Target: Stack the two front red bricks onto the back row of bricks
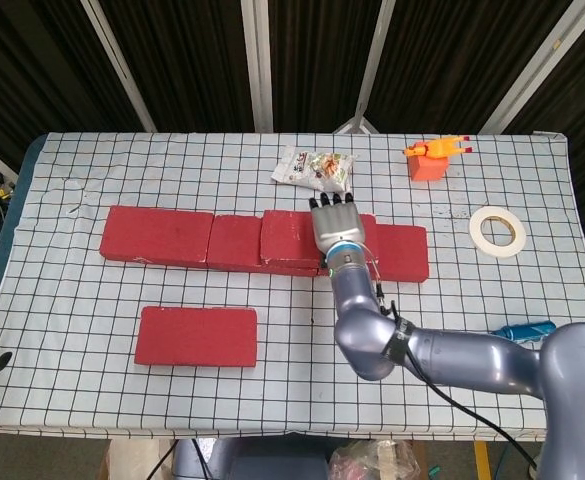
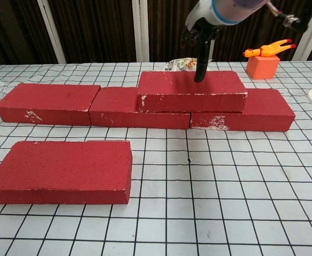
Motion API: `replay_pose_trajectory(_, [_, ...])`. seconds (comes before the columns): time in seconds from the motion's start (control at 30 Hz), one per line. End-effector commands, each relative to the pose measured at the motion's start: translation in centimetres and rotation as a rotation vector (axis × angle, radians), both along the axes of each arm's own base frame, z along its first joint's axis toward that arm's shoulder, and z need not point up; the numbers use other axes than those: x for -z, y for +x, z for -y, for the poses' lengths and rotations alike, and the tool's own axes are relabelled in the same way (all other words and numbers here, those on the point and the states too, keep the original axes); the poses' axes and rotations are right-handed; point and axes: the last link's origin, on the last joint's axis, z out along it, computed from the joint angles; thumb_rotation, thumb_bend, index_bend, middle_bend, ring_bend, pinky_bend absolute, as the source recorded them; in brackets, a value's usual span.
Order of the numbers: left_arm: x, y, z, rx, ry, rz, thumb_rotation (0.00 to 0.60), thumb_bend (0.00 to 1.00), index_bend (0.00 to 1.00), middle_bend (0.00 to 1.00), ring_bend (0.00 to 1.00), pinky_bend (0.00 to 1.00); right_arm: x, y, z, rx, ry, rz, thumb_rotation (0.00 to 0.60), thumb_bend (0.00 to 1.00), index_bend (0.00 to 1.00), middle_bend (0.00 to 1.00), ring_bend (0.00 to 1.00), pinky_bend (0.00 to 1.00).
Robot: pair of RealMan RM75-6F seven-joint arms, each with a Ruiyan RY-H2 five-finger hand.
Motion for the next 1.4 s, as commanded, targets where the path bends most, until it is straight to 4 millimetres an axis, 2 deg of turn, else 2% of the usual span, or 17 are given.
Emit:
replay_pose_trajectory(0.03, [-0.1, 0.0, 0.1, 0.011, 0.001, 0.001, 0.600, 0.00, 0.07, 0.00, 0.00, 0.00, -4.6, -2.4, -1.9, -0.044, -0.084, 0.044, 0.600, 0.18, 0.05, 0.00, 0.00, 0.00])
replay_pose_trajectory(0.17, [0.1, 0.3, 0.2, 0.035, -0.007, -0.001, 0.600, 0.00, 0.05, 0.00, 0.00, 0.00, -7.3, -5.4, -4.2, -0.057, -0.118, 0.090, 0.600, 0.18, 0.05, 0.00, 0.00, 0.00])
replay_pose_trajectory(0.2, [0.3, 0.4, 0.2, 0.046, -0.015, -0.004, 0.600, 0.00, 0.04, 0.00, 0.00, 0.00, -8.1, -6.6, -5.0, -0.053, -0.123, 0.103, 0.600, 0.18, 0.05, 0.00, 0.00, 0.00])
replay_pose_trajectory(0.43, [1.4, 0.9, 0.2, 0.075, -0.056, -0.007, 0.600, 0.00, 0.00, 0.00, 0.00, 0.00, -11.7, -12.5, -9.2, -0.047, -0.194, 0.147, 0.600, 0.18, 0.05, 0.00, 0.00, 0.00])
replay_pose_trajectory(0.67, [2.0, 1.5, 0.6, 0.129, -0.071, 0.002, 0.600, 0.00, 0.00, 0.00, 0.00, 0.00, -14.0, -18.6, -13.9, -0.035, -0.292, 0.176, 0.600, 0.18, 0.05, 0.00, 0.00, 0.00])
replay_pose_trajectory(0.77, [2.5, 2.0, 0.7, 0.165, -0.089, 0.003, 0.600, 0.00, 0.00, 0.00, 0.00, 0.00, -13.8, -20.7, -16.4, -0.028, -0.315, 0.207, 0.600, 0.18, 0.05, 0.00, 0.00, 0.00])
replay_pose_trajectory(0.9, [3.4, 2.5, 0.8, 0.184, -0.096, 0.009, 0.600, 0.00, 0.00, 0.00, 0.00, 0.10, -12.7, -23.2, -19.6, -0.023, -0.338, 0.244, 0.600, 0.18, 0.05, 0.00, 0.00, 0.00])
replay_pose_trajectory(1.03, [4.4, 3.1, 0.8, 0.190, -0.080, 0.020, 0.600, 0.00, 0.00, 0.00, 0.00, 0.10, -11.1, -25.4, -22.5, -0.005, -0.364, 0.264, 0.600, 0.18, 0.05, 0.00, 0.00, 0.00])
replay_pose_trajectory(1.17, [5.1, 4.2, 0.6, 0.217, -0.090, 0.026, 0.600, 0.00, 0.00, 0.00, 0.00, 0.04, -10.2, -26.5, -24.4, -0.006, -0.396, 0.294, 0.600, 0.18, 0.05, 0.00, 0.00, 0.00])
replay_pose_trajectory(1.4, [6.1, 6.1, 0.0, 0.281, -0.091, 0.077, 0.600, 0.00, 0.00, 0.00, 0.00, 0.01, -9.9, -27.1, -26.3, -0.033, -0.428, 0.318, 0.600, 0.18, 0.05, 0.00, 0.00, 0.00])
